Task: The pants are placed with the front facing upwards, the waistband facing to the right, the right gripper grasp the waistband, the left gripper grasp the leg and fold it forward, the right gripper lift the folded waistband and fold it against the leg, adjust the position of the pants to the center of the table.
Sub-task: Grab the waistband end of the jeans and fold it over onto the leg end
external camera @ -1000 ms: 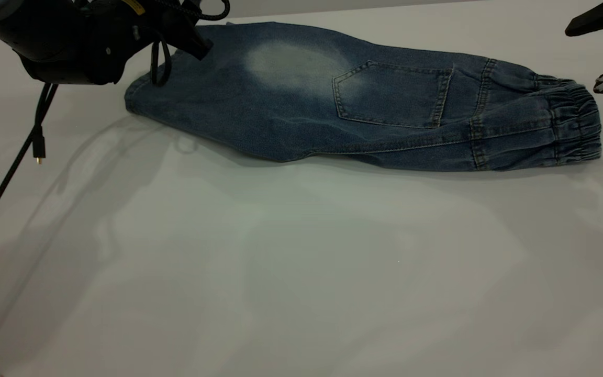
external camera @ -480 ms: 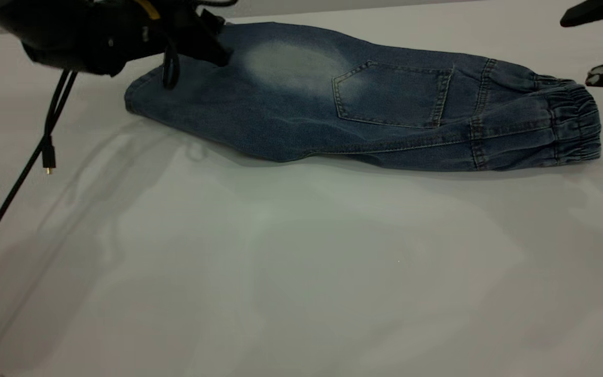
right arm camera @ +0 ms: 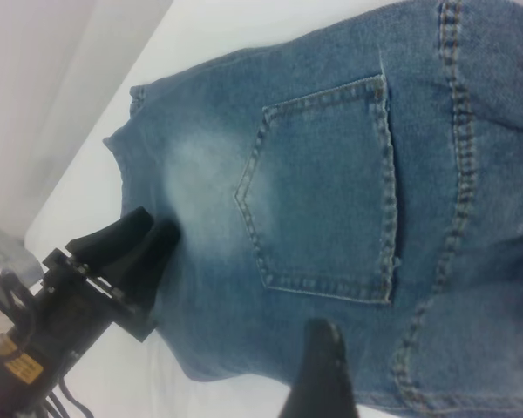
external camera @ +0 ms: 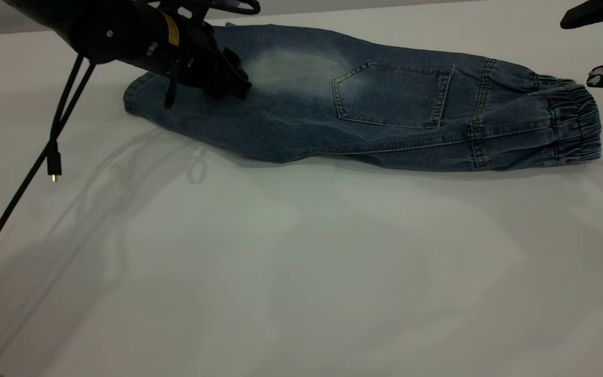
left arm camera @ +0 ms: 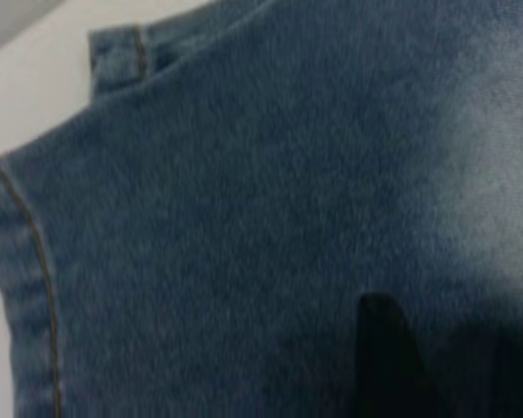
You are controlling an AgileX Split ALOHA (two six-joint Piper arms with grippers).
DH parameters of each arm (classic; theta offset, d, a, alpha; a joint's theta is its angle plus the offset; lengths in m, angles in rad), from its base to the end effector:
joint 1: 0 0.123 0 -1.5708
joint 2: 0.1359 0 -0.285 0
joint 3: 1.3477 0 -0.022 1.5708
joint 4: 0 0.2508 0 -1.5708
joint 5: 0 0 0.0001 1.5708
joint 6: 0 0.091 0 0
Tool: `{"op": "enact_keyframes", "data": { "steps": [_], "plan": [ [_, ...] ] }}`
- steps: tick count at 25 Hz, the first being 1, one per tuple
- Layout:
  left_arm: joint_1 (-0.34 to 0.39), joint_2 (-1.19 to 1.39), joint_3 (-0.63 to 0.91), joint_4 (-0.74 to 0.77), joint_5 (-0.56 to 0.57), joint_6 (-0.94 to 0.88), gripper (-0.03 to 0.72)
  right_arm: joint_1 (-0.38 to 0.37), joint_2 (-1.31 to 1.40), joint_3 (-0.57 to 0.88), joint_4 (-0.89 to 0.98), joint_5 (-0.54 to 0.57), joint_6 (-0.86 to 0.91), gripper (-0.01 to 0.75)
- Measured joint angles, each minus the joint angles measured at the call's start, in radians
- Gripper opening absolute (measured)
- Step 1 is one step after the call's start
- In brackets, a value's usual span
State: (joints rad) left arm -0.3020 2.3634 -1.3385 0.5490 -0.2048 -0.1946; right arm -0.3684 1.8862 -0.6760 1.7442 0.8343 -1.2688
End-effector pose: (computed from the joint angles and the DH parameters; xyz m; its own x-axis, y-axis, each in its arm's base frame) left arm 0.4361 -0.1459 0.0420 -0.4957 0.5067 -0.7054 0.5703 0.8024 0.1756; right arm 0.2942 -0.0423 0.1129 -0.7207 0.6657 -0.1936 0.2627 0.5207 0.8123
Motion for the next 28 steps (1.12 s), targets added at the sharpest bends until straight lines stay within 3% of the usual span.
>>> {"op": "enact_keyframes", "data": {
  "steps": [4, 9, 21, 28],
  "plan": [
    [0.000, -0.029, 0.000, 0.037, 0.042, -0.126, 0.370, 0.000, 0.000, 0.000, 0.000, 0.001, 0.000, 0.496],
    [0.000, -0.080, 0.000, 0.057, 0.061, -0.134, 0.370, 0.000, 0.000, 0.000, -0.009, 0.001, 0.018, 0.496],
    [0.000, -0.143, 0.000, 0.054, 0.068, -0.138, 0.370, 0.001, 0.007, 0.000, -0.107, -0.078, 0.308, 0.496],
    [0.000, -0.144, 0.000, 0.054, 0.064, -0.141, 0.370, 0.014, 0.102, 0.000, -0.082, -0.012, 0.405, 0.492]
  ]
}}
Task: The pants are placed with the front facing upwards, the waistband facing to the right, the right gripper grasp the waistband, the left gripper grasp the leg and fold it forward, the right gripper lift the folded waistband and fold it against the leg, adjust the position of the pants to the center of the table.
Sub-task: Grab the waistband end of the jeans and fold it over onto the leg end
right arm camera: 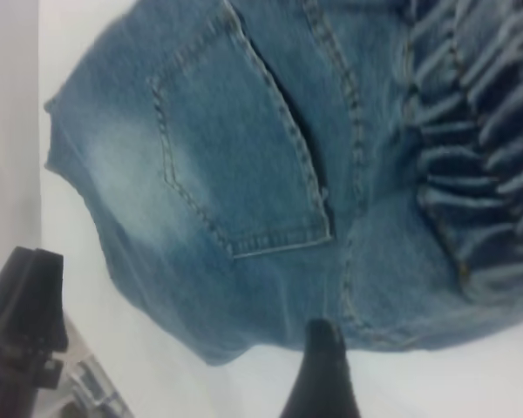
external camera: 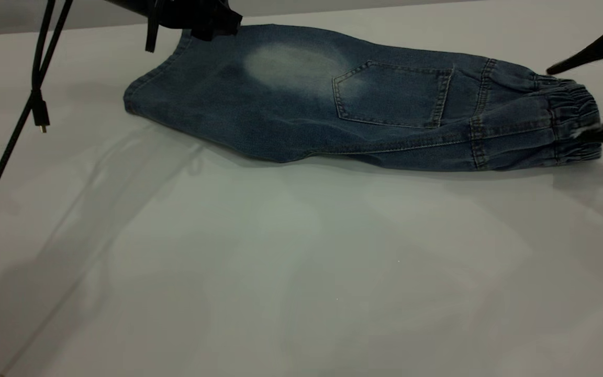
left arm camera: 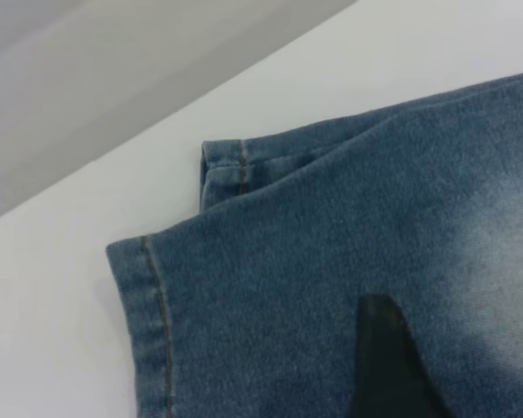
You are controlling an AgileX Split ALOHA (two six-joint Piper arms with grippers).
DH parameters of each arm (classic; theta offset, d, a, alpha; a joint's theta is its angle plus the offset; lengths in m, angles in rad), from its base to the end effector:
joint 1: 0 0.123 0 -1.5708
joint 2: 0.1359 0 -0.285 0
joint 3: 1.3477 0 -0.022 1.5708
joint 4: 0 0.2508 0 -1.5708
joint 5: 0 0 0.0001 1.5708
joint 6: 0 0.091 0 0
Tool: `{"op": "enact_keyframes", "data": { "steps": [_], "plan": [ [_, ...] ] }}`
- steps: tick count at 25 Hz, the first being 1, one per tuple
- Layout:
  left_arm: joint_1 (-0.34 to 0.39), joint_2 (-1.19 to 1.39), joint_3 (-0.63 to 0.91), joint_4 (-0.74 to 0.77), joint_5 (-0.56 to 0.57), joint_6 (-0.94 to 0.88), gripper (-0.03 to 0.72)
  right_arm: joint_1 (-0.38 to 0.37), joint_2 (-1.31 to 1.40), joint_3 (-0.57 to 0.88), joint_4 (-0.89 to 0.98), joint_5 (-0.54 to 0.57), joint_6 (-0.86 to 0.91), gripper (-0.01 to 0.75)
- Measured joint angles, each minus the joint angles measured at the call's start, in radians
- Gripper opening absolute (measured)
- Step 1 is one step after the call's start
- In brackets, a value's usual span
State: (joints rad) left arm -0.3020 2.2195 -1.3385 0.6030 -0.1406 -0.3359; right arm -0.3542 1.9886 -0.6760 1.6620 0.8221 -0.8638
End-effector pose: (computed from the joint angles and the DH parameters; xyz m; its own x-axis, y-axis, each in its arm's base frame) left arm 0.4404 -0.1447 0.1043 -0.4859 0.4223 -0.7652 0.4988 0.8530 0.1540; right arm 0.2877 -0.0355 0.0807 -0.6070 0.7678 0.2050 0.5938 0.2668 0.7591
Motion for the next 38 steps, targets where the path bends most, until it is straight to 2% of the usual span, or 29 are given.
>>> {"op": "enact_keyframes", "data": {
  "steps": [7, 13, 26, 30, 38],
  "plan": [
    [0.000, 0.001, 0.000, 0.000, -0.002, 0.001, 0.370, 0.037, 0.043, 0.000, 0.083, -0.037, 0.022, 0.492],
    [0.000, 0.001, 0.000, 0.000, -0.016, 0.001, 0.370, 0.036, 0.072, 0.000, 0.083, -0.040, 0.044, 0.497],
    [0.000, 0.001, 0.000, -0.001, -0.024, 0.001, 0.370, 0.036, 0.074, 0.000, 0.083, -0.009, 0.080, 0.605],
    [0.000, 0.001, 0.000, -0.001, -0.024, 0.001, 0.371, 0.036, 0.078, -0.020, 0.083, -0.062, 0.079, 0.606],
    [0.001, 0.001, 0.000, -0.001, -0.023, 0.001, 0.371, 0.036, 0.110, -0.072, 0.082, -0.067, 0.145, 0.594]
  ]
}}
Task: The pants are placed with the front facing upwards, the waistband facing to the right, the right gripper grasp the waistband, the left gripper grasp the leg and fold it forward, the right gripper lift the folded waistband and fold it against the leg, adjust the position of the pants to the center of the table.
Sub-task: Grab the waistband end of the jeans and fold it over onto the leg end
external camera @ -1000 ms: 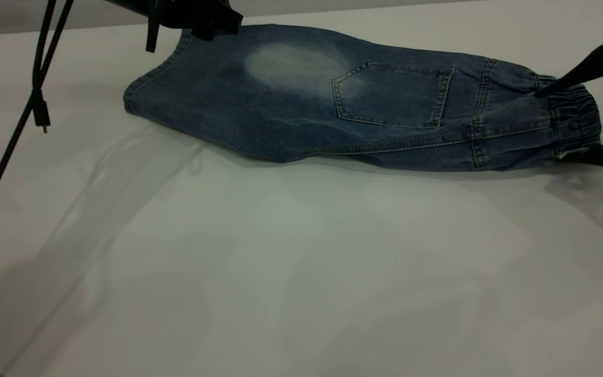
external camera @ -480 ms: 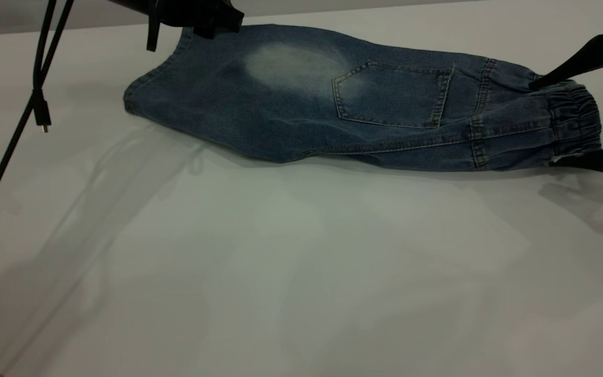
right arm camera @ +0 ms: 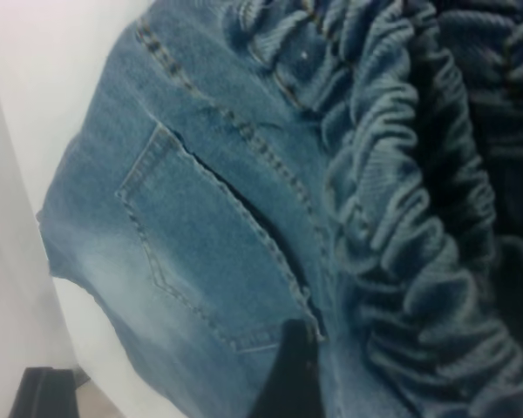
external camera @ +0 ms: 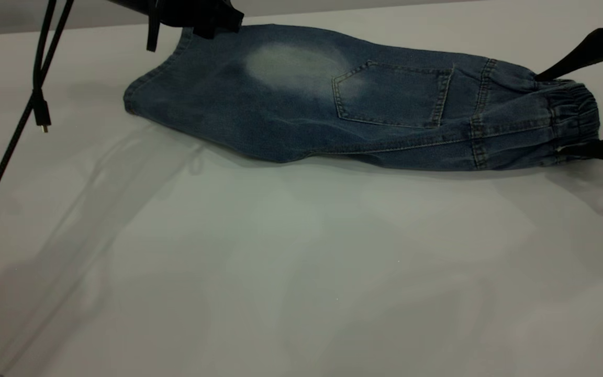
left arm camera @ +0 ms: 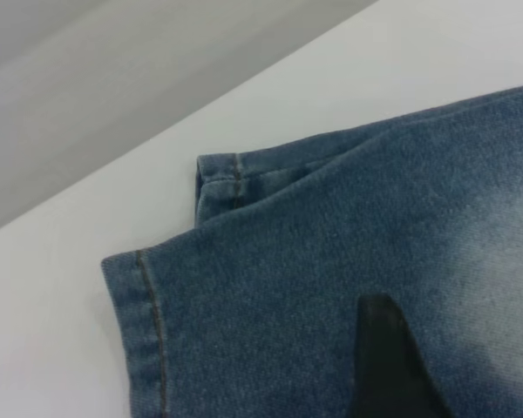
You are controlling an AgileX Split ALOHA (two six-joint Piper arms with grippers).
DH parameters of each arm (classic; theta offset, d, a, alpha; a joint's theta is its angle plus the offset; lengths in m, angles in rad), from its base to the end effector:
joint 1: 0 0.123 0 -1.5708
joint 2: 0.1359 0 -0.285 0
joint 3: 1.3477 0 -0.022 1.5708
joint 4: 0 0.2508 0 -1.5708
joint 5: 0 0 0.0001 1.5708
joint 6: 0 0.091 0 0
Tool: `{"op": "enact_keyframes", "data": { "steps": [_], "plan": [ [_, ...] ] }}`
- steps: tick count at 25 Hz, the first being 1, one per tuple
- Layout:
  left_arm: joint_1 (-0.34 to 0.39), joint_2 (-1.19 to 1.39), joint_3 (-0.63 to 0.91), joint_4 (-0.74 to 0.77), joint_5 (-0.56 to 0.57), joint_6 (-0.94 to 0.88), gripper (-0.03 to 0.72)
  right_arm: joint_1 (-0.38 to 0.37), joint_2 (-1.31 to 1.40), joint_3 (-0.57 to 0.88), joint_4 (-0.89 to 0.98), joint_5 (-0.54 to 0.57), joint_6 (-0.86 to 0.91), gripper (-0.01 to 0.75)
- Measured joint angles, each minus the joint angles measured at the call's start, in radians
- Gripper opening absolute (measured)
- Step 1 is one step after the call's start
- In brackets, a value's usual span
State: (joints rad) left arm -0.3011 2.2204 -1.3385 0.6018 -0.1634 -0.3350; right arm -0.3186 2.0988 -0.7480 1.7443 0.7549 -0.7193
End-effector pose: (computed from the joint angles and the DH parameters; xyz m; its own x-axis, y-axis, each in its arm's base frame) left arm 0.4411 -0.1457 0.1053 -0.4715 0.4150 -0.7781 0.5033 0.8512 0.1490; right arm 0.3067 -0.0364 0.0552 -0.4452 0.8349 0.3237 0.7235 0.1223 0.6794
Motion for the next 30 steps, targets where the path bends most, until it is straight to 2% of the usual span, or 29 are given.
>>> {"op": "enact_keyframes", "data": {
  "steps": [3, 7, 11, 14, 19, 20, 27, 30],
  "plan": [
    [0.000, 0.000, 0.000, 0.000, 0.003, 0.000, 0.371, 0.000, 0.021, 0.000, 0.000, -0.032, 0.012, 0.594],
    [0.000, 0.000, 0.000, 0.000, 0.008, 0.000, 0.371, 0.000, 0.041, 0.000, 0.000, -0.020, 0.012, 0.589],
    [0.000, 0.000, 0.000, 0.000, 0.008, 0.000, 0.371, 0.000, 0.046, 0.000, 0.000, -0.034, 0.012, 0.524],
    [-0.001, 0.000, 0.000, 0.000, 0.009, 0.000, 0.371, 0.000, 0.046, 0.000, 0.000, -0.035, 0.012, 0.399],
    [-0.017, 0.000, 0.000, 0.001, 0.016, -0.034, 0.370, 0.000, 0.046, 0.000, 0.000, -0.032, 0.012, 0.102],
    [-0.027, 0.000, 0.000, 0.002, 0.016, -0.048, 0.370, 0.000, 0.046, 0.000, 0.000, -0.026, 0.012, 0.080],
    [-0.134, 0.008, 0.000, 0.081, -0.003, -0.185, 0.370, 0.000, 0.045, 0.000, 0.000, 0.051, -0.031, 0.081],
    [-0.146, 0.031, 0.000, 0.131, -0.004, -0.261, 0.370, 0.000, 0.038, 0.000, 0.000, 0.090, -0.055, 0.081]
  ]
}}
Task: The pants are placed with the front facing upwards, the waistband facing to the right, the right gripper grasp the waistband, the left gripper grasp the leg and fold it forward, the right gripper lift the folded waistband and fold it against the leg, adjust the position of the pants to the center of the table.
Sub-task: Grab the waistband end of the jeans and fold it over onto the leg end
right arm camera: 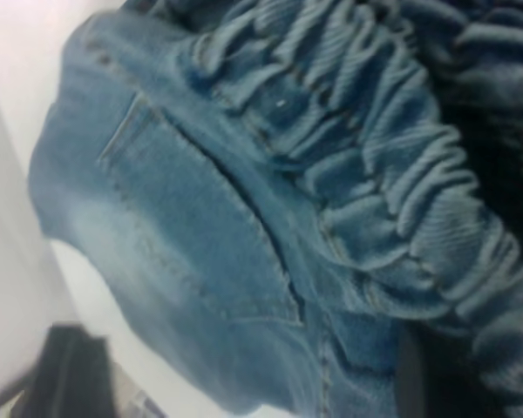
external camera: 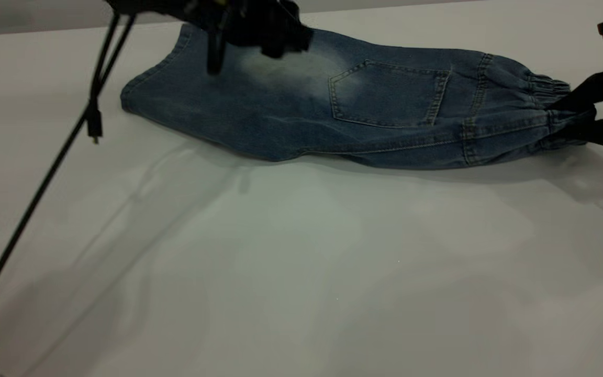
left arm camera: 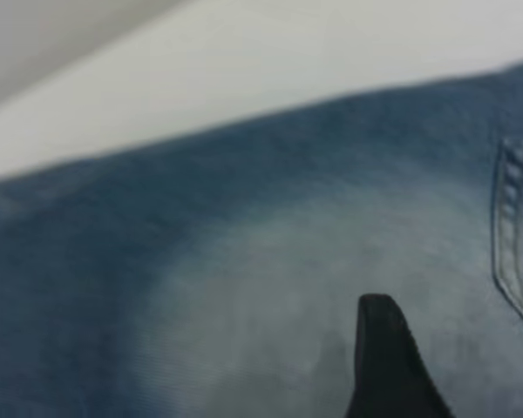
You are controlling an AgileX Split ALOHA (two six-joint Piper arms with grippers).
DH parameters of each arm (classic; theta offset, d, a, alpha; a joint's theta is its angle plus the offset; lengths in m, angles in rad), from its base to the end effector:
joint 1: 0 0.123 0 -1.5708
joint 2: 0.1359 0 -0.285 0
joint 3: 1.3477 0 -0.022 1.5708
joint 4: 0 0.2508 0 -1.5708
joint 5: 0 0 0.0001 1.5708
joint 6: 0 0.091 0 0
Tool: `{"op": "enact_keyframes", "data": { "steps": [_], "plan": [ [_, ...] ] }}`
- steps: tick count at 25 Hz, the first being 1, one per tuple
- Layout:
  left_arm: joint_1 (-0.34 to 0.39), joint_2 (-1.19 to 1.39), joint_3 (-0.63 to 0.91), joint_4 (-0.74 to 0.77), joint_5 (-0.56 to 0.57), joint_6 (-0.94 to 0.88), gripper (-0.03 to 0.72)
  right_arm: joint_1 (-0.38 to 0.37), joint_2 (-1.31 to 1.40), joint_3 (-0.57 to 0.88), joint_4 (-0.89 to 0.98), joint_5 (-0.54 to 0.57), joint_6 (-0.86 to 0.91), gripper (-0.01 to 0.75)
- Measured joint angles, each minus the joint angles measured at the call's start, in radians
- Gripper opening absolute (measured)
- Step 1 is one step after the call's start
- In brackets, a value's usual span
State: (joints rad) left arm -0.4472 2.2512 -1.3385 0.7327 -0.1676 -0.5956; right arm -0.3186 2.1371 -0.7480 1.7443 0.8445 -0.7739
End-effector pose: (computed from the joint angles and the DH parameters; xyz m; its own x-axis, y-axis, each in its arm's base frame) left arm 0.4131 -0.2093 0.0905 -0.5105 0.3878 -0.7675 0.5778 0.8157 0.0279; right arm 0.3052 -0.0300 0.0496 -0.5058 0.7865 0.3544 0.6910 0.1235 0.7122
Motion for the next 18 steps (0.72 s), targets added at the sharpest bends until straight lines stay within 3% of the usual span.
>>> {"op": "enact_keyframes", "data": {
  "steps": [9, 18],
  "plan": [
    [-0.014, 0.095, -0.002, 0.118, -0.060, -0.150, 0.358, 0.000, -0.071, 0.000, -0.001, 0.038, -0.079, 0.081],
    [-0.024, 0.166, -0.004, 0.125, -0.146, -0.145, 0.354, 0.000, -0.076, 0.000, -0.001, 0.242, -0.190, 0.081]
  ]
}}
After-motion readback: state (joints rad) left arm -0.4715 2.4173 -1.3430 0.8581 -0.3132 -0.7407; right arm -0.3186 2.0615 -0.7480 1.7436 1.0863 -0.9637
